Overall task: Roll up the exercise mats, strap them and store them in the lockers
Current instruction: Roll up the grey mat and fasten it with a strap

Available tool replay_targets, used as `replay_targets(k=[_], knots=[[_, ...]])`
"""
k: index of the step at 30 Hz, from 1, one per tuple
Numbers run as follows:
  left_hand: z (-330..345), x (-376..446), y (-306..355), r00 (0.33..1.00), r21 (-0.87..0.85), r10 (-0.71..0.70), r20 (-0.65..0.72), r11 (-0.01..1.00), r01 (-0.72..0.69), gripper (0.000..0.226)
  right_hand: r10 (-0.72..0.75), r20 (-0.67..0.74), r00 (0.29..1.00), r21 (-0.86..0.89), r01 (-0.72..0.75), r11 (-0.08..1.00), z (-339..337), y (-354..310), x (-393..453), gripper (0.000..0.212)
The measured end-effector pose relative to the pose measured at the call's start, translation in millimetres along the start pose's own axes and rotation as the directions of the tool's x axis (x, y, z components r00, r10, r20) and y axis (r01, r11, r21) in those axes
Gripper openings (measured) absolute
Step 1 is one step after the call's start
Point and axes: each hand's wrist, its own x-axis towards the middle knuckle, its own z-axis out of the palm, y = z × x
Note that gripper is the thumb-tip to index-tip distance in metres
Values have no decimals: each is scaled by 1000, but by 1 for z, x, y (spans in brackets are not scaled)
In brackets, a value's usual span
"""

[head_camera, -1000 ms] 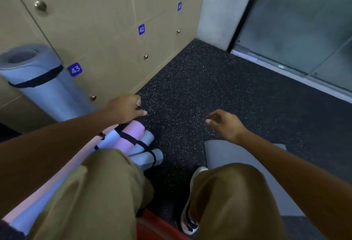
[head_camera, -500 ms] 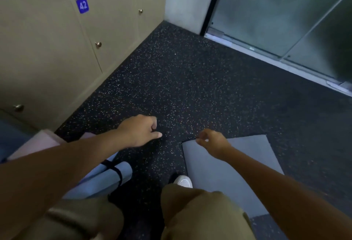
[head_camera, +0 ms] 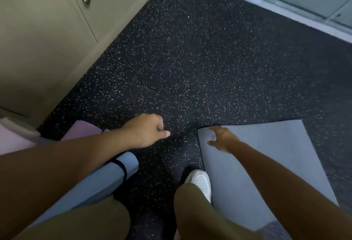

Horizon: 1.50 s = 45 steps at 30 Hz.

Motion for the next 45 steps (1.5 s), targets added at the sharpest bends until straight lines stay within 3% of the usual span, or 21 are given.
replay_targets(k=[5, 13, 20, 27, 32, 38, 41, 45], knots=[[20, 6, 0, 1000, -83, -3, 24, 997, 5, 28, -7, 55, 998, -164, 15, 986, 16, 1, 30, 84], [28, 5, 9, 997, -31, -6, 76, 999, 9, 28, -7, -29, 1000, -400, -5, 917, 28, 1, 30, 74], [36, -3, 6, 995, 7, 1, 101, 1000, -2, 24, 2, 79, 997, -313, 23, 950, 22, 7, 37, 95], [30, 0, 2, 994, 12, -11, 110, 1000, 10, 24, -66, -44, 997, -491, 36, 870, 23, 3, 32, 63], [13, -1, 18, 998, -3, 7, 57, 1000, -7, 23, -57, -37, 998, -391, 38, 920, 11, 13, -6, 60], [-9, -34, 55, 999, -21, 54, 1, 998, -54, 21, -13, 106, 994, -327, 47, 944, -47, 31, -81, 51], [-23, -60, 83, 995, -15, 94, -38, 995, -95, 20, -2, 84, 996, -297, 27, 955, -89, 42, -128, 48], [-43, -103, 128, 979, -19, 184, -89, 982, -187, 18, 44, -6, 999, -266, -44, 963, -152, 57, -191, 64]])
